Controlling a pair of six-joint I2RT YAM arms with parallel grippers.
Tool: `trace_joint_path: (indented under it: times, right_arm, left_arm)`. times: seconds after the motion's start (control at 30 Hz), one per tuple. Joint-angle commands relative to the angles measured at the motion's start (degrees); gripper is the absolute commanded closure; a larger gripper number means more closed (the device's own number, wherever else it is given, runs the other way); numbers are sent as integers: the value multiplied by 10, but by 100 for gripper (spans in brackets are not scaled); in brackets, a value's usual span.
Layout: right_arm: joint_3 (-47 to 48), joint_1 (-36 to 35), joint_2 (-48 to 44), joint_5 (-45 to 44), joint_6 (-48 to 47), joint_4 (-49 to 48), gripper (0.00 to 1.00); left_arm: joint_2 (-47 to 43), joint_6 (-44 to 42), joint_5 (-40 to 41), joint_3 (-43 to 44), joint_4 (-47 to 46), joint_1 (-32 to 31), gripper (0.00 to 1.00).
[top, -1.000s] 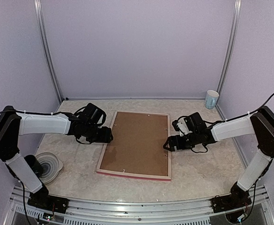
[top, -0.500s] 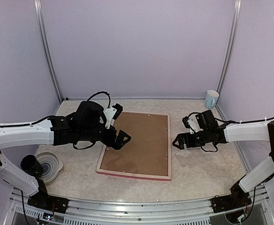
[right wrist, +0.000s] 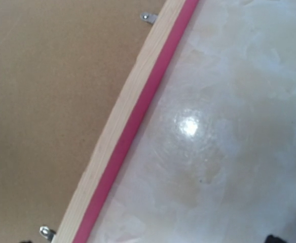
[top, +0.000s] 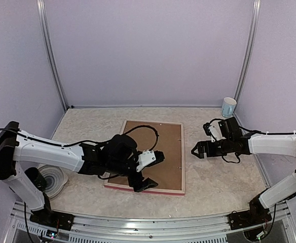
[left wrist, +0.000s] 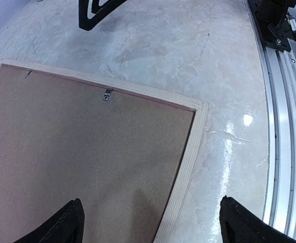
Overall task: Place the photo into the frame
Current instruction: Pick up the photo frame from the center of the board.
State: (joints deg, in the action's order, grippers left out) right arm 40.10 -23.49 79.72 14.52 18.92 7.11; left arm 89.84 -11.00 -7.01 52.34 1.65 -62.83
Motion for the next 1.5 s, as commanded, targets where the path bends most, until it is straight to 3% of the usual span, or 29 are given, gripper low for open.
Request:
trace_joint_path:
  times: [0.0,0.37,0.57,0.9,0.97,1.07,1.27,1.37,1.47]
  right_arm:
    - [-14,7,-17,12,-6,6,1]
    - [-33,8,-17,30,3,-14,1]
    - [-43,8,-15,39,9,-28,1]
    - [-53,8,-12,49,13,-38,1]
    - [-55,8,-12,50,14,-40,1]
    - [-56,8,-9,55,18,-45,1]
    - [-57,8,-1,63,21,-52,1]
    - [-57,8,0,64,23,-54,1]
    - [-57,8,1,68,25,-56,1]
  left_arm:
    - [64,-69,-17,31,-18,-4,12]
    - [120,-135,-44,37,-24,-29,20]
    - [155,-147,-23,73,26,-31,37]
    - [202,-150,-19,95,49,-34,39]
    - [207,-150,-19,97,49,-35,43]
    - [214,-147,-17,100,50,-34,58]
    - [220,-151,-24,108,62,-34,61]
    - [218,-152,-24,106,66,-35,70]
    - [216,-151,-27,107,69,-34,74]
